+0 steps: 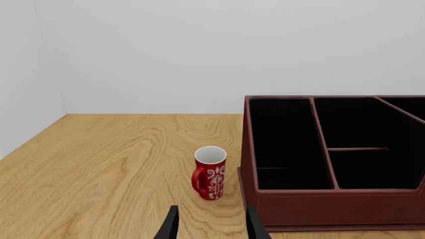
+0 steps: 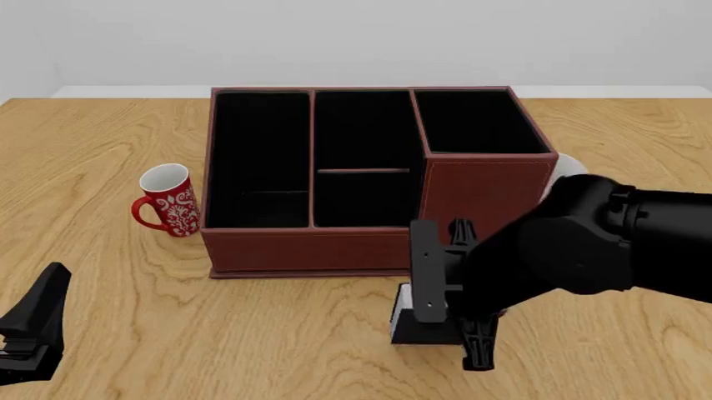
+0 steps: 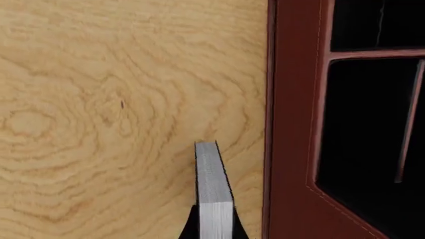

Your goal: Pick up the book and place it in the right compartment of the caddy.

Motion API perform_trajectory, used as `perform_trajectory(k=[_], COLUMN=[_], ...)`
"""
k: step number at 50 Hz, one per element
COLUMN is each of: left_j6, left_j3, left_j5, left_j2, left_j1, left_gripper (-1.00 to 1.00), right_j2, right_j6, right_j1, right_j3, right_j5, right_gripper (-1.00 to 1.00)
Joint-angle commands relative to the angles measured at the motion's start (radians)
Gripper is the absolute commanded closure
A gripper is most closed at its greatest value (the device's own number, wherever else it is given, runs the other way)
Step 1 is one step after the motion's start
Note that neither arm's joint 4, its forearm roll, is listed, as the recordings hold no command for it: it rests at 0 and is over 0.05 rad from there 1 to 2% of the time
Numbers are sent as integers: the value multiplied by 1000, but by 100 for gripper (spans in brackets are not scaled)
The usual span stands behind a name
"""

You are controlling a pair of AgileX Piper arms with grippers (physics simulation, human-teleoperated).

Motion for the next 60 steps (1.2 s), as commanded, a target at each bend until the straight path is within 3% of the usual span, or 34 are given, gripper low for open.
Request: perform_trajectory(k=[1,17,21,25,35,44,48,49,60], left_j6=[0,0,0,0,0,0,0,0,0], left_j3=[0,0,0,0,0,0,0,0,0], left_j5=[0,0,0,0,0,0,0,0,0], left_j2=[0,0,0,0,0,0,0,0,0], left_j1=[0,0,0,0,0,0,0,0,0], left_gripper=[-100,-100,-100,-100,-100,-100,-100,-100,-100], right_j2=[-49,-136,-155,-166,-203,-231,-238,-243,-247], right_j6=[67,54,131,172,230,208,218,235,186], right_j1=[55,23,68,86,127,137,151,177,154], right_j3=[-2,-82,-141,-185,-314,-367,-445,-524,-628], right_j5=[36,140,181,217,322,379,423,465,516], right_gripper=[100,100,100,100,100,100,100,100,100])
